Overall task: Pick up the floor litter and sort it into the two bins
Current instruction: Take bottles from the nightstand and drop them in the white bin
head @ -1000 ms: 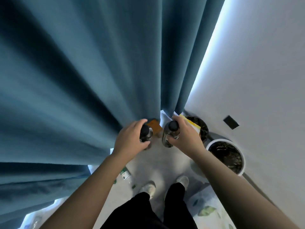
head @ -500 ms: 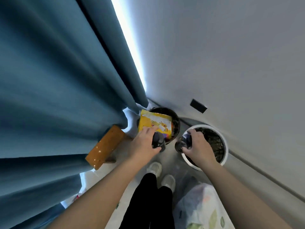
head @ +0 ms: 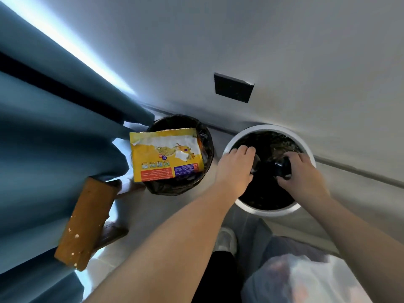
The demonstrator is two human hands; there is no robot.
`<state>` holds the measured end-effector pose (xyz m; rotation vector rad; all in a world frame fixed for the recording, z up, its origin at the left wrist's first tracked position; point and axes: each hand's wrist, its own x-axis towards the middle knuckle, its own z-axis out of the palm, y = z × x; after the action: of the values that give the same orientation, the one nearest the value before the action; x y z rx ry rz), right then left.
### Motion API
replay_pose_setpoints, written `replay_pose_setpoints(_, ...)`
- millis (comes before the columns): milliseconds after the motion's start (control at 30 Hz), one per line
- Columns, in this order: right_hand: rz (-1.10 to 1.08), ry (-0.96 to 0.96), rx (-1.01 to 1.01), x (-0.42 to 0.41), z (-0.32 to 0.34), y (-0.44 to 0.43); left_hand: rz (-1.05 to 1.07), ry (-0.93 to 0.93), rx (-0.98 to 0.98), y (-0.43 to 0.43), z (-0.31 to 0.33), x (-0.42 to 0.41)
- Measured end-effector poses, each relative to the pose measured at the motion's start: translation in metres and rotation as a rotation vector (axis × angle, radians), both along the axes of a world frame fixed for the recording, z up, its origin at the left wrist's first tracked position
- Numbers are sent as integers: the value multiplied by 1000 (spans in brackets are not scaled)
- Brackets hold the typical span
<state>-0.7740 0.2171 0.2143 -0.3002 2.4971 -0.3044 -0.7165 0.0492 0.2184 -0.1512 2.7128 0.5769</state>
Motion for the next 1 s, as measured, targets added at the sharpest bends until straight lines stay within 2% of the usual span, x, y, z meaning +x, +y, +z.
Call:
replay_pose_setpoints(200, 69, -4, 2, -14, -72, -2, -162, -69, -115, 15, -73, -25)
replay_pose_setpoints(333, 85, -4, 25, -18, -117, -5, -176, -126, -184, 25, -117, -35)
replay_pose_setpoints(533, 58, 24, 98, -24, -169, -7, -128, -168, -186, 31, -166, -44)
replay_pose_setpoints(800, 16, -13, 132, -22, -199, 2, -121, -270, -214, 30, -190, -50)
replay_pose_setpoints(1000, 7, -40, 127, -17, -189, 1, -94, -259, -243, 32, -173, -50)
